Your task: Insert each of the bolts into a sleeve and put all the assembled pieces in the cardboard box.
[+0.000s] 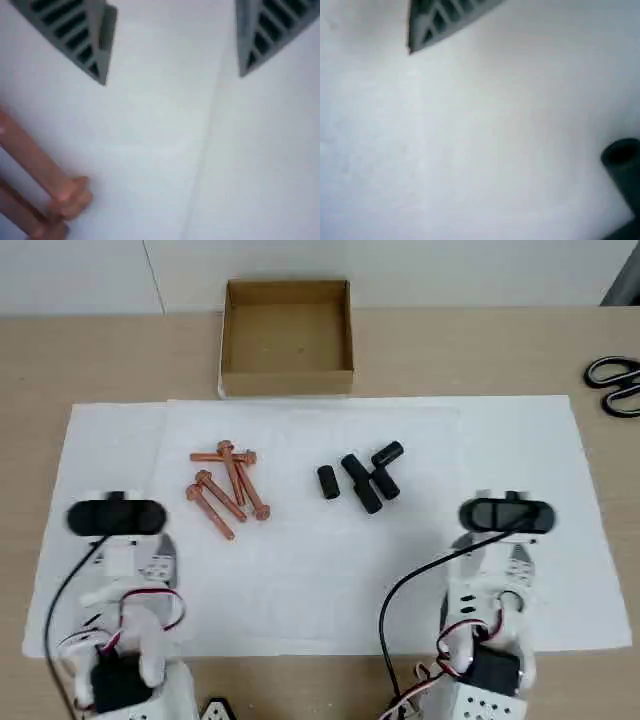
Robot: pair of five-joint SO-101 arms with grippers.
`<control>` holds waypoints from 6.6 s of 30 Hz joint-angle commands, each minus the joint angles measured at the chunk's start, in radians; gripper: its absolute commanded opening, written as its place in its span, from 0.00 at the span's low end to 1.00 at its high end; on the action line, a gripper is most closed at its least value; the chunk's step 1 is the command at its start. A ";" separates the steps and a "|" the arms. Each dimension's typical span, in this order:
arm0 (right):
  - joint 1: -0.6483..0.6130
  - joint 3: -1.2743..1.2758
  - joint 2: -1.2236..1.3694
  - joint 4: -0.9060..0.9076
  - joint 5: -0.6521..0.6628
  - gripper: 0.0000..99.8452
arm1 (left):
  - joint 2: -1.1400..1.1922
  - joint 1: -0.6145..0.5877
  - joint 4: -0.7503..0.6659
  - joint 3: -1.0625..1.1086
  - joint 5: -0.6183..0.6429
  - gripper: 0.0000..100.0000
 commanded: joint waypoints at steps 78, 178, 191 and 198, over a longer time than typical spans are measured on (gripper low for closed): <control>-0.452 -2.205 2.586 0.670 0.213 0.22 | 1.053 0.092 0.181 -0.906 0.166 0.16; -0.257 -2.073 2.187 0.792 0.141 0.00 | 1.132 0.157 0.201 -0.972 0.169 0.16; -0.254 -2.007 2.173 0.797 0.138 0.00 | 1.929 0.376 0.305 -1.489 0.393 0.16; -0.254 -1.998 2.173 0.794 0.138 0.00 | 2.206 0.381 0.304 -1.687 0.471 0.16</control>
